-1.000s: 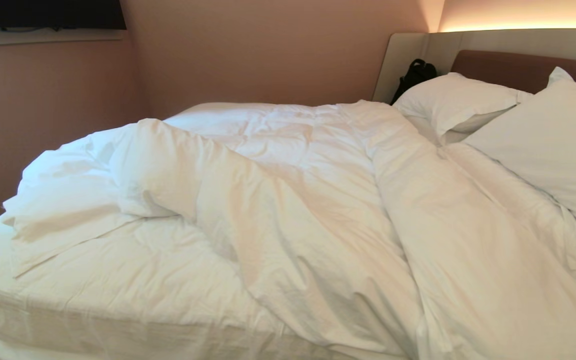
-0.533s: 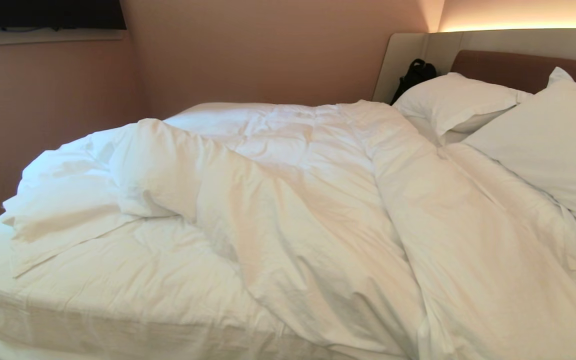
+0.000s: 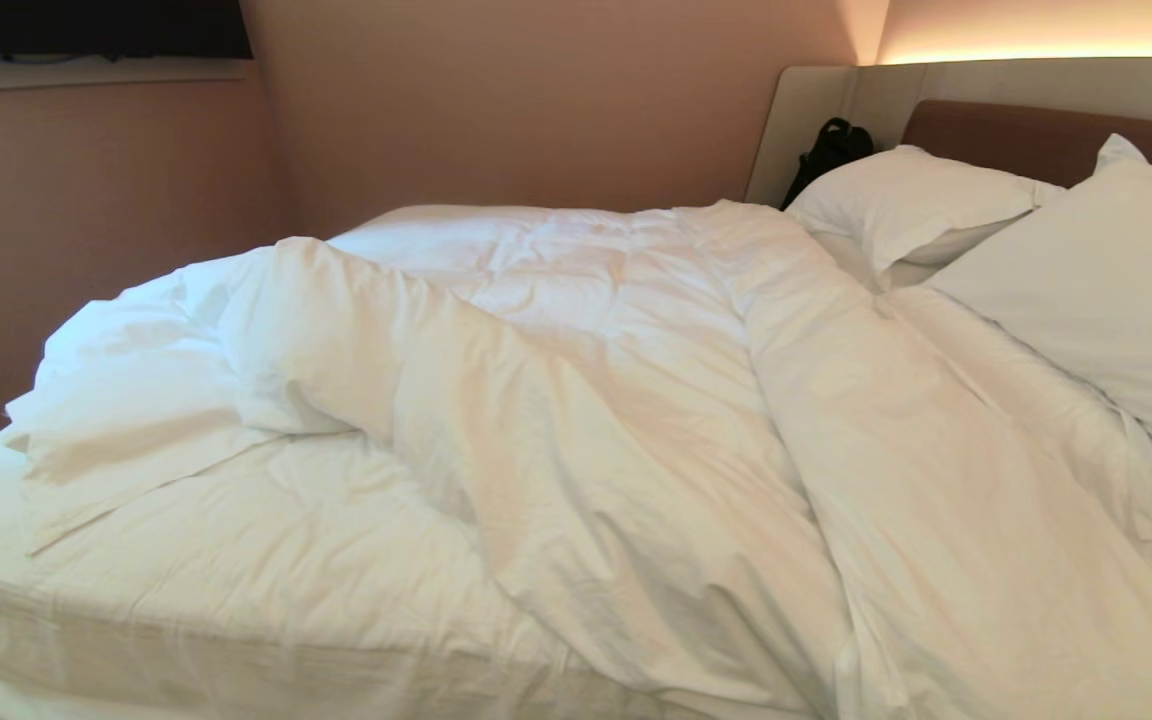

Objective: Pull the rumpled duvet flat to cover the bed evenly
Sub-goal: Flatten the corners of the folded blanket

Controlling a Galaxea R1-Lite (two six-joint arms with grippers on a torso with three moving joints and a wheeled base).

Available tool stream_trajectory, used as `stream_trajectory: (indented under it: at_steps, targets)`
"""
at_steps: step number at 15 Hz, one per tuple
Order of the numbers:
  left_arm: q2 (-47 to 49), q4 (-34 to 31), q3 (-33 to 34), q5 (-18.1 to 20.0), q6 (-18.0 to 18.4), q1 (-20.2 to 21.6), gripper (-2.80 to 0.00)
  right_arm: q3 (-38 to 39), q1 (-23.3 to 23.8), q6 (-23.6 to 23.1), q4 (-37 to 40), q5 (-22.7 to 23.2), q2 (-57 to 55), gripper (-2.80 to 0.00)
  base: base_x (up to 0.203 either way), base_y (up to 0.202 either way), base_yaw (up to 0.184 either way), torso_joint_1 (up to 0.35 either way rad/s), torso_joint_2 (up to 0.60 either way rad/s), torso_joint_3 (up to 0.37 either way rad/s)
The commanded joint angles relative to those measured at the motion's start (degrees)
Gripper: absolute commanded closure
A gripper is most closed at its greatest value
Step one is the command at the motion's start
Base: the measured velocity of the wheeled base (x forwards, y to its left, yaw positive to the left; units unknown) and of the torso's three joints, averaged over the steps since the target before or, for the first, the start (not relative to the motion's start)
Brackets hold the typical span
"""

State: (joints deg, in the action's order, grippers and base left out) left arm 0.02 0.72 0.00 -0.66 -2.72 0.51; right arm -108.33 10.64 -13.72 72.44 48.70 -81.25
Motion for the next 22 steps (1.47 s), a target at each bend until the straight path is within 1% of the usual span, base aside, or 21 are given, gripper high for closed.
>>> stream_trajectory:
  at_steps: [1,2,4,5,6,7,8,9,10,12,13,15,18,21,22]
  targets:
    - [0.1,0.1,0.0,0.0,-0.8,0.0,0.0,4.1,-8.5,39.8,-11.9,-53.0,0.4,-2.8,0.0,0.0,0.0,0.0,0.0,0.0]
    - [0.1,0.1,0.0,0.0,-1.1,0.0,0.0,6.7,-10.5,41.4,-12.0,-56.4,1.6,-2.8,0.0,0.0,0.0,0.0,0.0,0.0]
    - [0.1,0.1,0.0,-0.1,-1.1,0.0,0.0,8.4,-12.3,42.2,-12.1,-57.2,5.9,-2.8,0.0,0.0,0.0,0.0,0.0,0.0]
    - [0.1,0.1,0.0,-0.1,-1.1,0.0,0.0,8.5,-12.8,42.2,-12.5,-57.5,8.0,-2.63,0.0,0.0,0.0,0.0,0.0,0.0]
    - [0.1,0.1,0.0,-0.1,-1.1,0.0,0.0,8.6,-13.0,41.8,-14.0,-57.9,10.3,0.0,0.0,0.0,0.0,0.0,0.0,0.0]
    - [0.1,0.1,0.0,-0.1,-1.1,0.0,0.0,8.6,-13.1,41.1,-17.0,-59.7,12.4,0.0,0.0,0.0,0.0,0.0,0.0,0.0]
    - [0.1,0.1,0.0,-0.1,-1.1,0.0,0.0,8.7,-13.2,39.5,-19.0,-62.3,14.3,0.0,0.0,0.0,0.0,0.0,0.0,0.0]
    - [0.1,0.1,0.0,-0.1,-1.1,0.0,0.0,8.7,-13.2,37.4,-20.0,-63.9,15.6,0.0,0.0,0.0,0.0,0.0,0.0,0.0]
    - [0.1,0.1,0.0,-0.1,-1.1,0.0,0.0,8.8,-13.2,34.9,-20.3,-64.0,18.1,0.0,0.0,0.0,0.0,0.0,0.0,0.0]
    - [0.1,0.1,0.0,-0.1,-1.1,0.0,0.0,9.8,-13.2,30.4,-20.6,-62.7,23.5,0.0,0.0,0.0,0.0,0.0,0.0,0.0]
    - [0.1,0.1,0.0,-0.1,-1.1,0.0,0.0,11.1,-13.2,29.1,-20.5,-60.9,26.4,0.0,0.0,0.0,0.0,0.0,0.0,0.0]
    - [0.1,0.1,0.0,-0.1,-1.1,0.0,0.0,16.0,-13.2,28.2,-20.4,-57.7,33.0,0.0,0.0,0.0,0.0,0.0,0.0,0.0]
    - [0.1,0.0,0.0,-0.1,-1.0,0.0,0.0,27.3,-13.5,27.8,-21.4,-54.6,43.4,0.0,0.0,0.0,0.0,0.0,0.0,0.0]
    - [0.1,0.1,0.0,-0.1,-1.1,0.0,0.0,35.0,-13.9,27.2,-23.4,-53.6,51.4,0.0,0.0,0.0,0.0,0.0,0.0,0.0]
    - [0.1,0.1,0.0,-0.1,-1.1,0.0,0.0,38.2,-14.1,26.6,-25.1,-53.6,54.3,0.0,0.0,0.0,0.0,0.0,0.0,0.0]
